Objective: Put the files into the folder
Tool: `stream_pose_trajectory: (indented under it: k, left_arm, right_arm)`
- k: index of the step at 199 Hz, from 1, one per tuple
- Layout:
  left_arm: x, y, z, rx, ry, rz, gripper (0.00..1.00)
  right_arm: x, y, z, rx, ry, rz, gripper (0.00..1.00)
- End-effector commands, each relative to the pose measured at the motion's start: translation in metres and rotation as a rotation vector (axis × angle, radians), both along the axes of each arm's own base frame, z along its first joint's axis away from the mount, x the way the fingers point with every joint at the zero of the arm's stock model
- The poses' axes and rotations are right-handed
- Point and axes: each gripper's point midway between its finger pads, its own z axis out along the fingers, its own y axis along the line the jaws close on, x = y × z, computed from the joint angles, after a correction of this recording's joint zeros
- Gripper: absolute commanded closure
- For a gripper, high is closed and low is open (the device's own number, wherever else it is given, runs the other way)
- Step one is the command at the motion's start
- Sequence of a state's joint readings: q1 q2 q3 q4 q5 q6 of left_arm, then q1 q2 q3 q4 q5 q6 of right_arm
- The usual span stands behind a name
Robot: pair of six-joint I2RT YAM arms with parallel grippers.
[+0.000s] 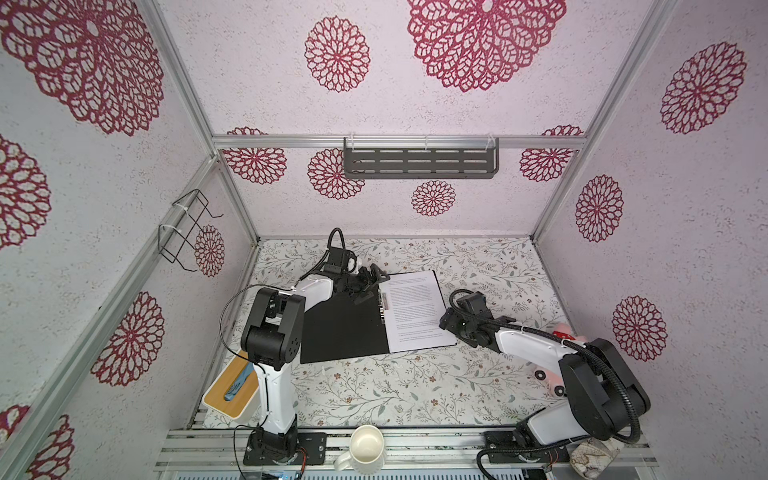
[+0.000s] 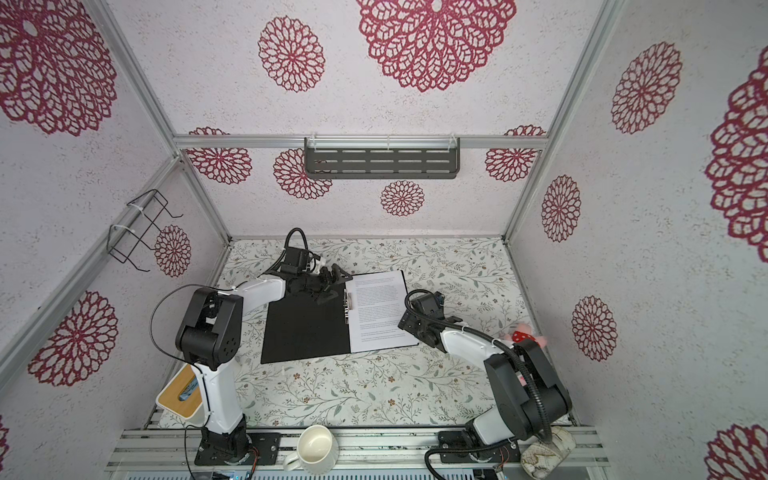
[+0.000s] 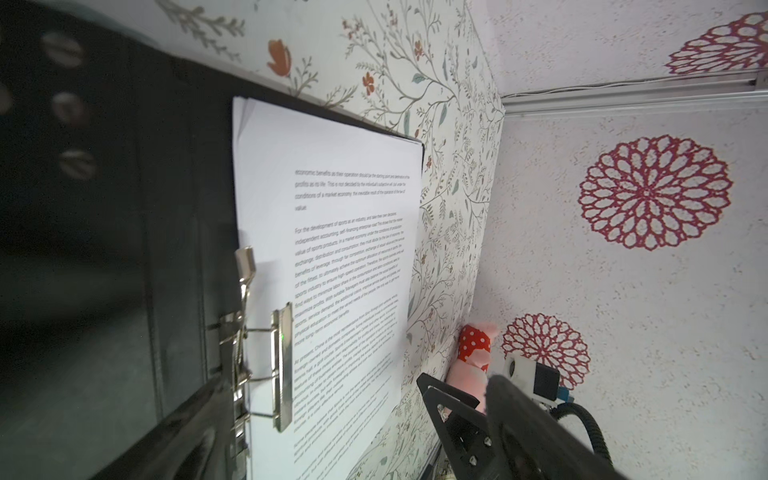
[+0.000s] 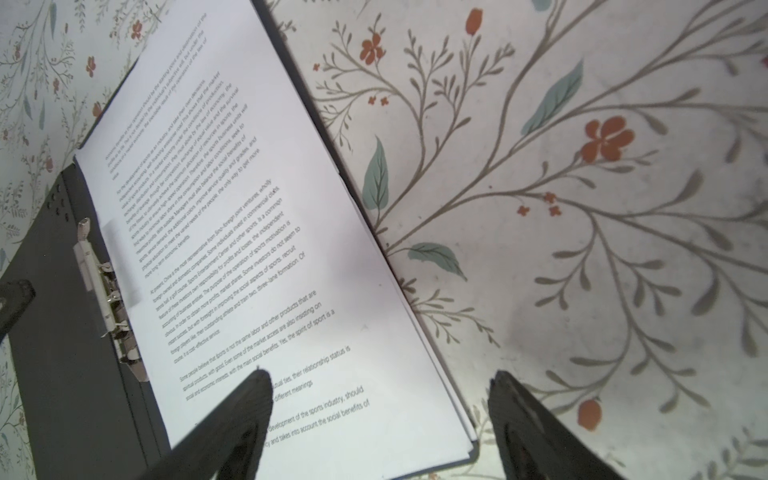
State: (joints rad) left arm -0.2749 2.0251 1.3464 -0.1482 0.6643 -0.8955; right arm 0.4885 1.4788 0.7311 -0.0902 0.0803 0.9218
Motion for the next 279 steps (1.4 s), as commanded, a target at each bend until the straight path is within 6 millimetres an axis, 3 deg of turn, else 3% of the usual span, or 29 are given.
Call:
stream_pose_trajectory:
  k: [1,53,120,279]
  left_arm:
    - [0.003,0.0,-0.018,0.024,0.012,-0.029,0.02]
    - [0.019,-0.001,-0.031,0.037,0.012,-0.04,0.02]
    - [0.024,-0.005,-0.036,0.013,0.011,-0.053,0.02]
    - [0.028,-0.014,-0.016,-0.092,-0.028,-0.033,0.01]
  right_arm:
    - [0.012,-0.003,0.019,-0.021,-0.05,-0.006,0.15]
    - [0.012,-0.01,0.02,-0.041,-0.042,-0.015,0.14]
    - [0.011,-0.015,0.017,-0.048,-0.031,-0.024,0.14]
    - [0.012,-0.012,0.012,-0.037,-0.013,-0.019,0.14]
